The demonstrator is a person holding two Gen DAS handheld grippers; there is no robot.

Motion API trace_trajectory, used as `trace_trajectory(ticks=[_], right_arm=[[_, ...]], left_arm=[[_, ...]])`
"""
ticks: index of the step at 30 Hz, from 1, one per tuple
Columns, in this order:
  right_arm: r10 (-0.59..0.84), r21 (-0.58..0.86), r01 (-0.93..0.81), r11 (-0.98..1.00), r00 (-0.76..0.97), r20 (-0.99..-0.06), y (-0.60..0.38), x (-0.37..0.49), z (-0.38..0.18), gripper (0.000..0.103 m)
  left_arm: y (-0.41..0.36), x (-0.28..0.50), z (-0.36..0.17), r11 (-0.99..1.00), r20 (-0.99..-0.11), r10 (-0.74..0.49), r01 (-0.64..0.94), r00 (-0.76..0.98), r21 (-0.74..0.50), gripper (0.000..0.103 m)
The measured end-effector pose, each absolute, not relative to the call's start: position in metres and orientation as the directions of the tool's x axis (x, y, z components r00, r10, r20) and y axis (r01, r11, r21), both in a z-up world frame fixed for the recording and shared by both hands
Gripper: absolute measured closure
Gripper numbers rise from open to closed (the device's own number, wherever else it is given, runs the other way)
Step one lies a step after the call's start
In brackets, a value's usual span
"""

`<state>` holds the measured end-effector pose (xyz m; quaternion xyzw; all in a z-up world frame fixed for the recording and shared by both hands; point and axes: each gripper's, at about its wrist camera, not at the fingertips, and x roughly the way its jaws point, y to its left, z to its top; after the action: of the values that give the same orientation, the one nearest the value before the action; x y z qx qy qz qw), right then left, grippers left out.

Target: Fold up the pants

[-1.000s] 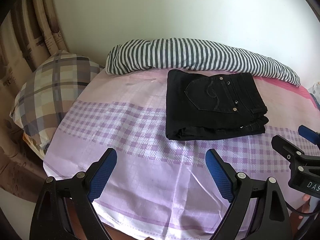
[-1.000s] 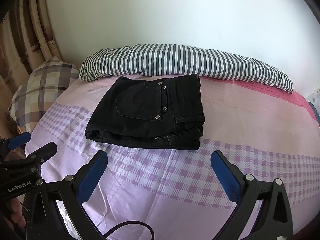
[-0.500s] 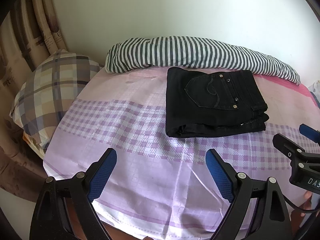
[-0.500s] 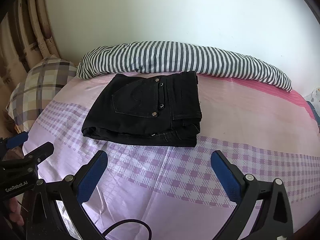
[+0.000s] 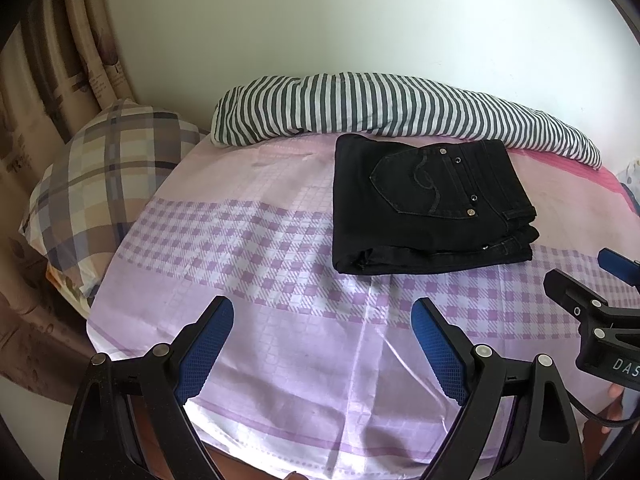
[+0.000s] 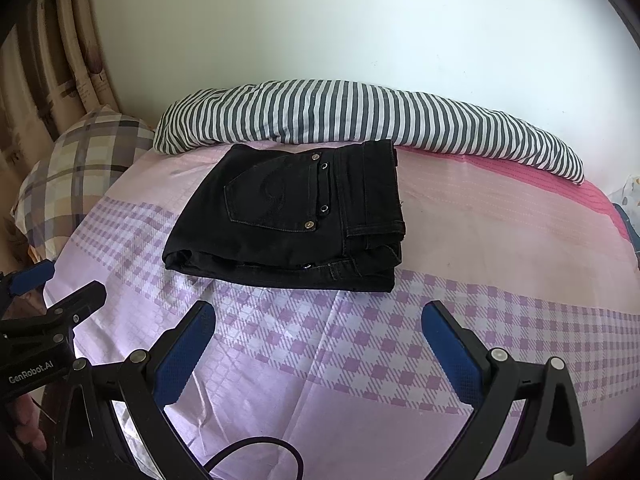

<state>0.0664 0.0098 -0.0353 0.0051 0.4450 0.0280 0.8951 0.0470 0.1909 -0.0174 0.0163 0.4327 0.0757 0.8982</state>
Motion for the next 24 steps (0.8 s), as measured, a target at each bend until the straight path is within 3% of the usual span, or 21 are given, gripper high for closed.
trace_trajectory(ticks=[24], right_arm=[[0.056,0.027,-0.058,0.998,0.596,-0.801,0.0099,0.0670,-0.0388,0.001]], left_arm=[[0.1897,0.0443,-0.0147,0.984,-0.756,0.179,-0.131,0.630,0.124,0.012]])
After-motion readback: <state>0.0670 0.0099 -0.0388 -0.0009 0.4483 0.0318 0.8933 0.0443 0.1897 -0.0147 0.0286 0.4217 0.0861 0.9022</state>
